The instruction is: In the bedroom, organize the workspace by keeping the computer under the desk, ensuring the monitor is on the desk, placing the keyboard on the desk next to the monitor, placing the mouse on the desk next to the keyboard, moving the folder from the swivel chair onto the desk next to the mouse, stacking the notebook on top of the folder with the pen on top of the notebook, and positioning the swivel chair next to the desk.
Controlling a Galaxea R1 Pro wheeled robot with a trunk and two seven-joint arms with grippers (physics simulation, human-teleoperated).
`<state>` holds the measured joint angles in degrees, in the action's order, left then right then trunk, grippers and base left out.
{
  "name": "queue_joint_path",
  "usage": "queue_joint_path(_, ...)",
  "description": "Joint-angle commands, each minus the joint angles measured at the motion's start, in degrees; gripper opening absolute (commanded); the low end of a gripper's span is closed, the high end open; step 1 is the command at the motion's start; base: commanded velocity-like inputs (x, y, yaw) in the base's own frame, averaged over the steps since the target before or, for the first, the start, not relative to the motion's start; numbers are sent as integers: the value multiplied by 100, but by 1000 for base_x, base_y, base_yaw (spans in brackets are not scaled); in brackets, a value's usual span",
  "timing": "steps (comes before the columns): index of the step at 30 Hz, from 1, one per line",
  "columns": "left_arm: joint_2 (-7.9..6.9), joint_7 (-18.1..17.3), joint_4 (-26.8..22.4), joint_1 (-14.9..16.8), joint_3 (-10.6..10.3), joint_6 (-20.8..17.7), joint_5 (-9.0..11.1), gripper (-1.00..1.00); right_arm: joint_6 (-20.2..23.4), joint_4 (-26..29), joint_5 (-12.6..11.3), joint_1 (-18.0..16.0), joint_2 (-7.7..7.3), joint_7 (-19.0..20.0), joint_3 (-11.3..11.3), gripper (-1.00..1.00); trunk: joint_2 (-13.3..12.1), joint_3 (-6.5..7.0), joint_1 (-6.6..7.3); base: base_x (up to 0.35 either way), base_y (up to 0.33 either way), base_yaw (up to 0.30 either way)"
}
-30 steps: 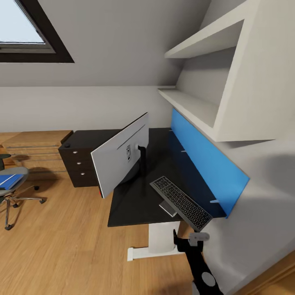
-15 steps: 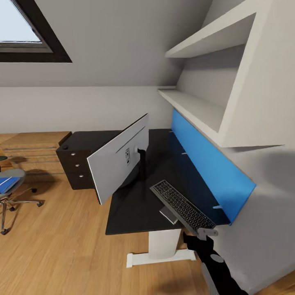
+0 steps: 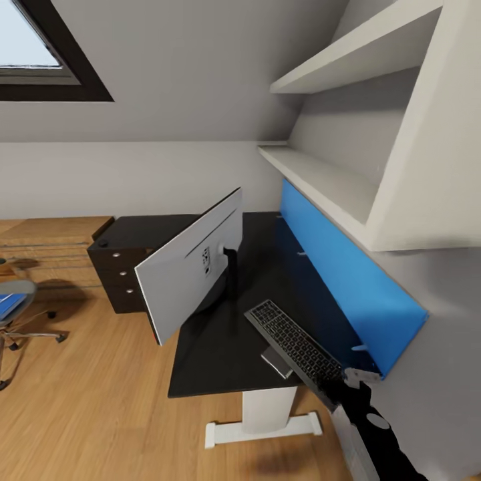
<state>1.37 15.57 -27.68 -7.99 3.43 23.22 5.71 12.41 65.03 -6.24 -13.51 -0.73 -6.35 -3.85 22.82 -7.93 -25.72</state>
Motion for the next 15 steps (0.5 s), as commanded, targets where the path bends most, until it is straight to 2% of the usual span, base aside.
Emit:
queue_joint_path(1,1,-19,-9,-1,8,15,52,100,-25,-15,-62,-6,-26,-26,-4,100,10,-11,-7,282,0,0)
queue_joint_path(7,-5,-19,-9,-1,8,15,53,100,-442,-445,-62,-167,-133,-11,-37,100,10,-11,-7,232,0,0)
queue_joint_path(15,-22,-19,-12,-1,8,15,57,100,-1004,-1369,-66,-605,-246,0,-45,100,10,-11,-7,160,0,0)
